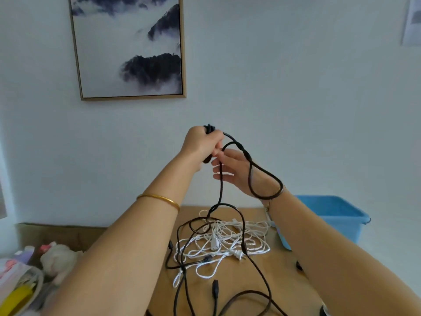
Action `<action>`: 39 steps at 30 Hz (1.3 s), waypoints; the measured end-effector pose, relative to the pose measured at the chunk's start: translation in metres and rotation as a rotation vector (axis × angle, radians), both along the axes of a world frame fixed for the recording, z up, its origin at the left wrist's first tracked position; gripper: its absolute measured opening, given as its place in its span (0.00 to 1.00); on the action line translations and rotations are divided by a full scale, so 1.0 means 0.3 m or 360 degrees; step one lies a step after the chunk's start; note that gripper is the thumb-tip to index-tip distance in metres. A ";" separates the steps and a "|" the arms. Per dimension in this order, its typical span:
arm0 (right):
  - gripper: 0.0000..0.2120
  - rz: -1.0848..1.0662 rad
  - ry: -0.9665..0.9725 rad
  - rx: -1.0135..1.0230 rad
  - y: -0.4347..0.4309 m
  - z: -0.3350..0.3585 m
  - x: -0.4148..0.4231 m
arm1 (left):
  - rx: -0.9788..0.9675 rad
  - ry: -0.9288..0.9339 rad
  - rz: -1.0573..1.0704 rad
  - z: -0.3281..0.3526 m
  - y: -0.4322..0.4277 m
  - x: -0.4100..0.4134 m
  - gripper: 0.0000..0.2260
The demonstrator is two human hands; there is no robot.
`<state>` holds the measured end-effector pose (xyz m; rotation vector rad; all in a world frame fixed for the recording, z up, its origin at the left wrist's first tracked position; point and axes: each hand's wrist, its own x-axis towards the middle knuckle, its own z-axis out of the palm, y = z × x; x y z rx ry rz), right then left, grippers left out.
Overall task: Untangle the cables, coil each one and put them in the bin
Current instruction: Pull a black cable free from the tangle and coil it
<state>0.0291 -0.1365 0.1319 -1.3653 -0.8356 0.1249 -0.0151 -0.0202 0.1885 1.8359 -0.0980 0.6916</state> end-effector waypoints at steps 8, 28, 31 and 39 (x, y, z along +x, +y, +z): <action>0.08 -0.0520 0.0122 0.0400 0.047 -0.219 -0.005 | 0.0457 0.0430 0.0106 -0.258 0.041 0.090 0.07; 0.14 -0.1486 0.0838 0.0140 -0.043 -0.397 0.120 | -0.1526 0.0312 -0.1308 -0.201 0.121 0.079 0.14; 0.13 -0.1505 0.0978 0.0100 -0.073 -0.468 0.126 | -0.1844 -0.0025 -0.1145 -0.134 0.158 0.089 0.13; 0.08 -0.1535 0.1113 0.0266 -0.064 -0.486 0.074 | -0.2143 -0.0484 -0.0439 -0.142 0.211 0.203 0.12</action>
